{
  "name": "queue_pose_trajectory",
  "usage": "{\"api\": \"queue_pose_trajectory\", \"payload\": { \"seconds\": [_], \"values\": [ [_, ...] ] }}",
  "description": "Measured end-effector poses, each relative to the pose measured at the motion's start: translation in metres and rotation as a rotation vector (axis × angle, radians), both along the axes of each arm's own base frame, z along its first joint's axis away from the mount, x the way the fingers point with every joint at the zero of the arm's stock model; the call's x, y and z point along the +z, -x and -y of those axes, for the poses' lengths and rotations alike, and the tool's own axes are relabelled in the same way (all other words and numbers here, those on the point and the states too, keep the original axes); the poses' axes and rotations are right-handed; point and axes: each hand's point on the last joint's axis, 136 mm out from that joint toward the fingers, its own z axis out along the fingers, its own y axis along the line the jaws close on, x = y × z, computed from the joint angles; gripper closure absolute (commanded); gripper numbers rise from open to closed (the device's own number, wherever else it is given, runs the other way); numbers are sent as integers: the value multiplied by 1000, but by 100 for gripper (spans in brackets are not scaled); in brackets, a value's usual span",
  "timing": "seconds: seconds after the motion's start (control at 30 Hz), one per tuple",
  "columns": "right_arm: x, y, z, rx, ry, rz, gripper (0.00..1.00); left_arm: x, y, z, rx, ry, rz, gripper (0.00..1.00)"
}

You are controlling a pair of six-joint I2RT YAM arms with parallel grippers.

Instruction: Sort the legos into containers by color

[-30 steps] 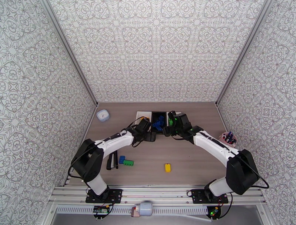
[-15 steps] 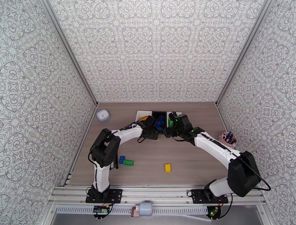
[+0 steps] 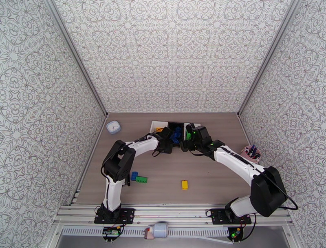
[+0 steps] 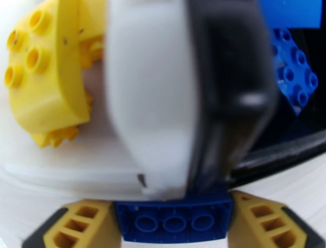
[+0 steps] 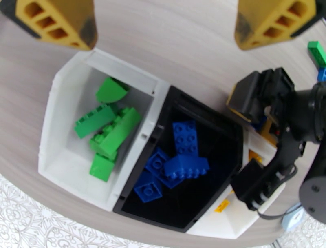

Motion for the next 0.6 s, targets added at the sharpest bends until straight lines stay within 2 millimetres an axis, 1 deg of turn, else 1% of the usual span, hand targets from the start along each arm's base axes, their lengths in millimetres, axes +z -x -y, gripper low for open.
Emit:
{"api": "queue_pose_trajectory", "payload": {
  "seconds": [0.13,0.27,0.33,0.4,0.47,0.6],
  "values": [
    [0,-1,0,0,0,-2,8,1,2,-1,1,1,0,42],
    [1,-1,-1,-9,-9,-2,8,3,11,-7,4,-1,-9,43],
    [1,-1,-1,-13,-13,-4,8,8,14,-9,6,5,-3,43],
    [1,-1,-1,-17,-18,-5,8,17,16,-10,11,18,11,44],
    [3,-1,-1,-22,-23,-4,8,31,17,-9,13,38,35,44],
    [10,-1,1,-36,-35,9,8,58,11,-2,8,86,101,44]
  ]
}}
